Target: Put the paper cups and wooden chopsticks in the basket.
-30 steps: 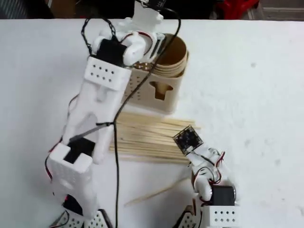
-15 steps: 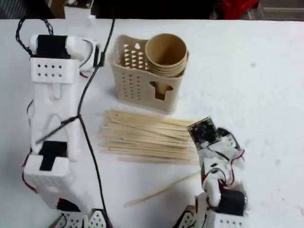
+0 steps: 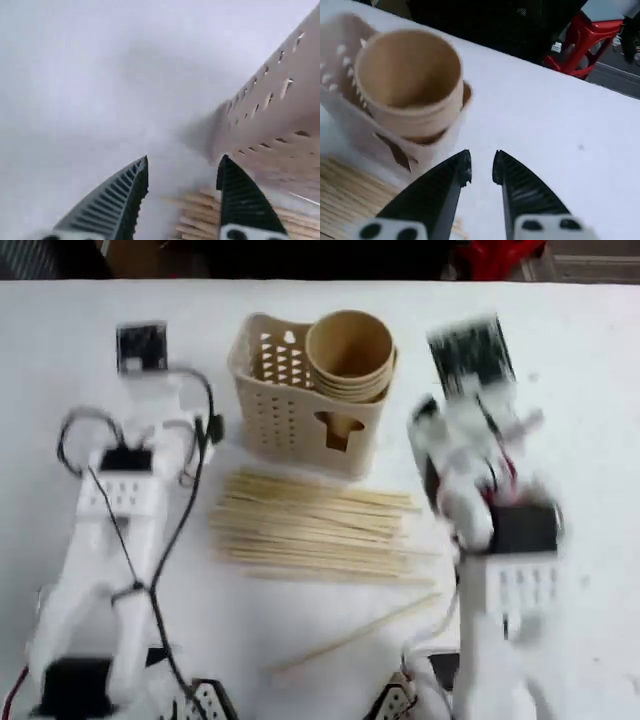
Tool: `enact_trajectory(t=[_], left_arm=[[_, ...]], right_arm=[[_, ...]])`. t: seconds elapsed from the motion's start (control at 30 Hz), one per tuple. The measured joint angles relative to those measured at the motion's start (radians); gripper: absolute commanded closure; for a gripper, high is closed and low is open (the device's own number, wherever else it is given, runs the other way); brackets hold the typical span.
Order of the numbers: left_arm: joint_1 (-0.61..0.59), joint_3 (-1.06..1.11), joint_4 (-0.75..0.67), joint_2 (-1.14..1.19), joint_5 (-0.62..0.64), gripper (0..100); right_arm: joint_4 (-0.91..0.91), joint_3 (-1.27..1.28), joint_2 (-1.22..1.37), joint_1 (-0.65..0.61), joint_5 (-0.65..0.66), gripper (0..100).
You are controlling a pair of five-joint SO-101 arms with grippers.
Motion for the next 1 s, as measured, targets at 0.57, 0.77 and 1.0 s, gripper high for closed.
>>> enact_trajectory(t=[0.57, 0.77, 1.0], left_arm=[[-0.057, 0.39, -0.574, -0.14, 0.006, 77], [-0.057, 0.39, -0.574, -0.14, 0.006, 77], [-0.057, 0.39, -0.574, -0.14, 0.006, 77]], right_arm=[[-0.092, -0.543, 0.746, -0.137, -0.141, 91.1], [-0.106, -0.591, 0.876, -0.106, -0.146, 91.1], [-0.114, -0.598, 0.962, -0.106, -0.146, 90.7]])
